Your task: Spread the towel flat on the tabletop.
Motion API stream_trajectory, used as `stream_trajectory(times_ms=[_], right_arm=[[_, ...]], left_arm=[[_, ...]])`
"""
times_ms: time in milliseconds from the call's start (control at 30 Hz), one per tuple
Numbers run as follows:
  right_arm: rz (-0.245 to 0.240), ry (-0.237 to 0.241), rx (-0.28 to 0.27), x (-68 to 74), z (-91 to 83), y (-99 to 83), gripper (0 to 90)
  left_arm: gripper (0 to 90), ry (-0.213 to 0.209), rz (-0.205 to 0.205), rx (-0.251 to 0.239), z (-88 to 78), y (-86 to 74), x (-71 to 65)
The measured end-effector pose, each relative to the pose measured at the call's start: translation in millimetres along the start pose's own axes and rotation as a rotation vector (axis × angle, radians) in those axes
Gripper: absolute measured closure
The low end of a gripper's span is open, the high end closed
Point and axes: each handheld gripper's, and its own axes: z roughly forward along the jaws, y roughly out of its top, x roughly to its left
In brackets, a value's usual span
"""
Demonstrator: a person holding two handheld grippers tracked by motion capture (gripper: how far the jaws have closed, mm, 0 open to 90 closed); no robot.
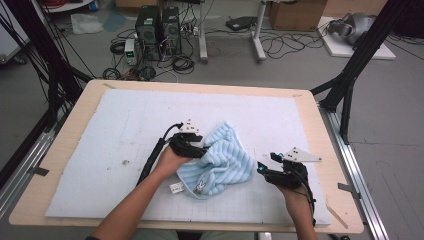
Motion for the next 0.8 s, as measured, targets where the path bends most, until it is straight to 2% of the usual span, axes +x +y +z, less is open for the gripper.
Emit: stream_trajectory(times_ms=[33, 100, 133, 167, 233, 367, 433, 467, 533, 667, 800], right_arm=[[-0.003, 0.000, 0.000, -0.3, -0.1, -0.2, 36.7], [-0.003, -0.002, 0.001, -0.4, -0.5, -0.3, 36.8], [-0.003, -0.001, 0.001, -0.5, -0.6, -0.4, 36.8], [-0.004, -0.001, 0.002, -0.8, -1.0, -0.5, 36.9], [-0.003, -0.001, 0.000, -1.1, -1.3, -0.7, 37.0], [0.001, 0.001, 0.002, -0.4, -1.8, -1.1, 37.1], [0.002, 0.000, 0.004, 0.0, -2.0, -1.2, 37.2], [-0.001, 0.002, 0.001, 0.2, -1.6, -1.0, 37.2], [0.000, 0.006, 0.003, 1.0, -1.1, -0.8, 37.3], [0.000, 0.015, 0.005, 2.9, 1.9, 0.4, 37.6], [0.011, 0.048, 0.012, 9.5, 10.2, 4.4, 37.9]], left_arm=[[44.8, -0.008, 0.011, 0.005, 2.0, -0.2, -1.6], [61.2, -0.021, 0.025, 0.012, 2.7, -0.5, -3.6], [71.3, -0.005, 0.056, 0.023, 2.4, -0.4, -4.6], [76.5, -0.004, 0.066, 0.023, 1.1, -0.2, -3.6], [82.3, -0.010, 0.042, 0.016, -3.7, 0.2, 1.9], [83.6, 0.009, -0.024, -0.028, -19.9, -0.1, 19.3], [83.5, -0.005, -0.094, -0.071, -33.0, -1.3, 33.4], [83.4, -0.006, -0.111, -0.085, -37.0, -1.8, 37.8], [83.3, 0.023, -0.122, -0.093, -49.1, -3.6, 49.7], [83.3, 0.072, -0.169, -0.129, -75.6, -9.2, 74.4], [83.3, 0.109, -0.190, -0.137, -91.5, -16.2, 88.3]])
